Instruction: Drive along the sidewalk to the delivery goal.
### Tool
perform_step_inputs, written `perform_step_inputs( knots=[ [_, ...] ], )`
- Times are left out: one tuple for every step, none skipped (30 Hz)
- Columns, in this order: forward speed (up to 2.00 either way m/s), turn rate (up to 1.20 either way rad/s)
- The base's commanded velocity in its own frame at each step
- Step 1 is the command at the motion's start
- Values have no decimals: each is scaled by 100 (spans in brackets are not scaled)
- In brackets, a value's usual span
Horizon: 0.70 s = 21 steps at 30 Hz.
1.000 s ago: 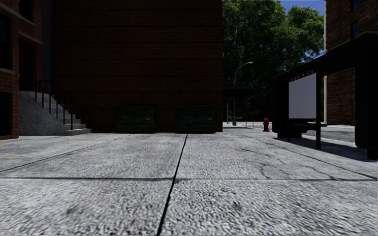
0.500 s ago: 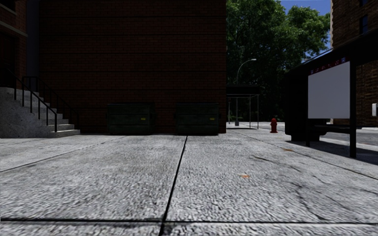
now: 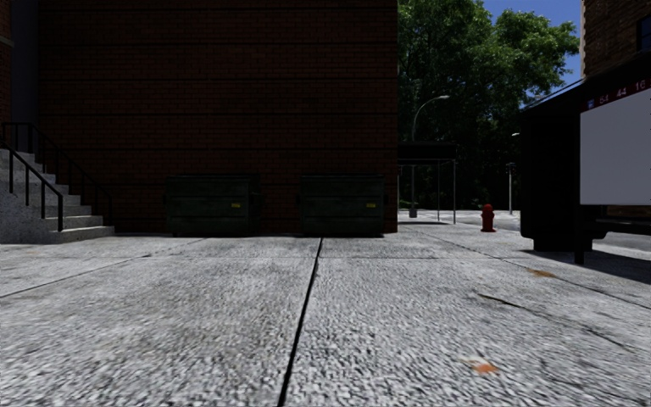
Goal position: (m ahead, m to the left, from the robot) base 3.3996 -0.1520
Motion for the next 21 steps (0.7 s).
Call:
perform_step_inputs(
  knots=[
    [200, 0],
    [200, 0],
    [200, 0],
    [200, 0],
    [200, 0],
    [200, 0],
    [200, 0],
    [200, 0],
    [200, 0],
    [200, 0],
    [200, 0],
    [200, 0],
    [200, 0],
    [200, 0],
    [200, 0],
    [200, 0],
    [200, 0],
    [200, 0],
    [200, 0],
    [200, 0],
    [200, 0]
  ],
)
